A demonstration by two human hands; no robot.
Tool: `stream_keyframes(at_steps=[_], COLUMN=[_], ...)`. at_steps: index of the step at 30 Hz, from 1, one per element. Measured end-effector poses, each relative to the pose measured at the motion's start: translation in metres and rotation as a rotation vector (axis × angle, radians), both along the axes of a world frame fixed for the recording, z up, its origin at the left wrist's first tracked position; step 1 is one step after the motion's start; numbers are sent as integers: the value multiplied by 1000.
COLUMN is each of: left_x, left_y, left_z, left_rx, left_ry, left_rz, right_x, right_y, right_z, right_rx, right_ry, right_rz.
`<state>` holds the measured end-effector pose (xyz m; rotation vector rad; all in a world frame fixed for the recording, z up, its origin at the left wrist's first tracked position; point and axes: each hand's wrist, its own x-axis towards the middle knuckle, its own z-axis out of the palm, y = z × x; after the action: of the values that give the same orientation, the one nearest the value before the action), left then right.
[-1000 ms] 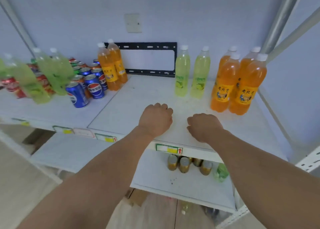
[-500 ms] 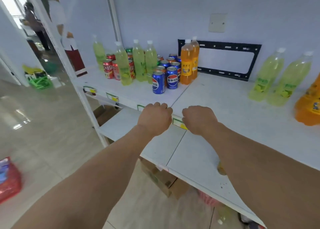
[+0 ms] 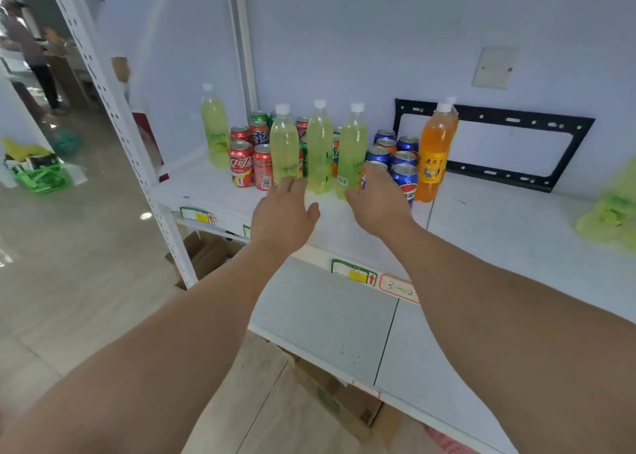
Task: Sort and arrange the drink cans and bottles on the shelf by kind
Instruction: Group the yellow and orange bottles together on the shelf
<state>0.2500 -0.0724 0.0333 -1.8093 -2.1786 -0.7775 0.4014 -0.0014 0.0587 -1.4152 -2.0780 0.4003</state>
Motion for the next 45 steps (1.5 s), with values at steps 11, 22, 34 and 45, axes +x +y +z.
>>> stream_keyframes(at_steps=[11,22,34,45], left_x=[-103,-138,-146,20], left_y=[145,182,121,8], left_z=[-4,-22,-24,-32], left_rx=[118,-126,-134,-739], left_ry=[-795,-903,-1354,-1536], left_rz=[-23,-246,-567,-895], right_x=[-66,-104,-116,41], right_y=[142,177,45,-100], right_z=[18,-9,-8,-39], right_rx=[-203,-293,-111,-141], right_ry=[346,129,549,717], right_rz=[-264,-440,-563,-764])
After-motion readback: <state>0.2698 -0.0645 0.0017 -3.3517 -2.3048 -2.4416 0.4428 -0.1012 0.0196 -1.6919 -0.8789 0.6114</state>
